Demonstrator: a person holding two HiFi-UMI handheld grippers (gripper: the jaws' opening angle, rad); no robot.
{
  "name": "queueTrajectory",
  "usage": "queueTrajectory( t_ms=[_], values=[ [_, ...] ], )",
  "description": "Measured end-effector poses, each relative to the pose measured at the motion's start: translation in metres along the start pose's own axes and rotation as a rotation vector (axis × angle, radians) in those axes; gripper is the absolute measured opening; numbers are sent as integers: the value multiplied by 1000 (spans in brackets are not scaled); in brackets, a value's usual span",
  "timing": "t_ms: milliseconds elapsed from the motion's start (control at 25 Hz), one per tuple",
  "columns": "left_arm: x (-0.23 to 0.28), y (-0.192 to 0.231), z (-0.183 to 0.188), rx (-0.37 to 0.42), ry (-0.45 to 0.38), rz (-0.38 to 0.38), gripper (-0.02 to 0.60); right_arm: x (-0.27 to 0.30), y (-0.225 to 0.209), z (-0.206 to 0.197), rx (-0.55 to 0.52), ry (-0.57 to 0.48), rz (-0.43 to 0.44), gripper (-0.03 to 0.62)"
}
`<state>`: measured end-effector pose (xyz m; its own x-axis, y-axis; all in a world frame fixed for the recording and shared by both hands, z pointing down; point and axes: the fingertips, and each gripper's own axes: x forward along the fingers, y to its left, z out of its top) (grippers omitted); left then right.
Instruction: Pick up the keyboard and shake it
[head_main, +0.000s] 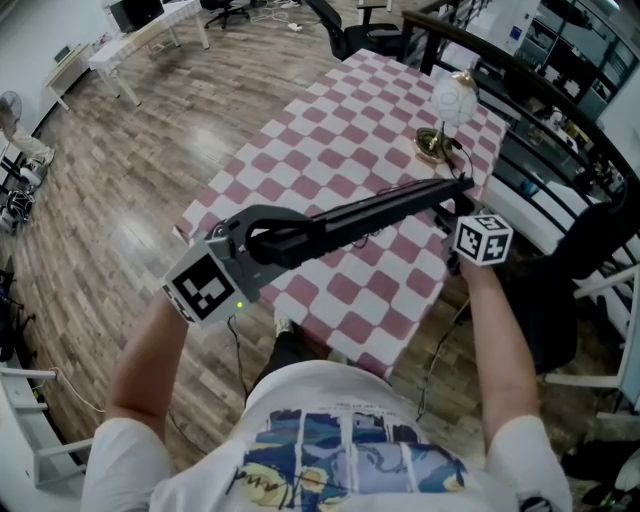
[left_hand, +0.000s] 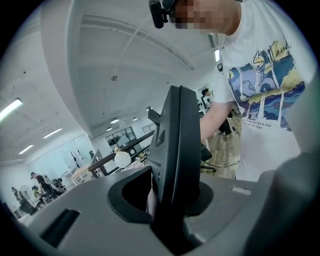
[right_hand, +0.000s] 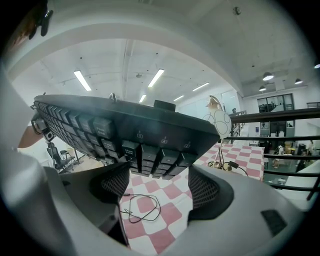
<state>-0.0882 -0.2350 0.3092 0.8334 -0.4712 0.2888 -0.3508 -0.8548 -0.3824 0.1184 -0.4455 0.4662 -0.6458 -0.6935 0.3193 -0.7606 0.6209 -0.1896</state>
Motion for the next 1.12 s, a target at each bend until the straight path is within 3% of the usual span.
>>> queueTrajectory(
  t_ms=[1120],
  values=[
    [-1,-3,-4,26,6,-16,92,2,2,-3,-8,4,-12,368]
  ],
)
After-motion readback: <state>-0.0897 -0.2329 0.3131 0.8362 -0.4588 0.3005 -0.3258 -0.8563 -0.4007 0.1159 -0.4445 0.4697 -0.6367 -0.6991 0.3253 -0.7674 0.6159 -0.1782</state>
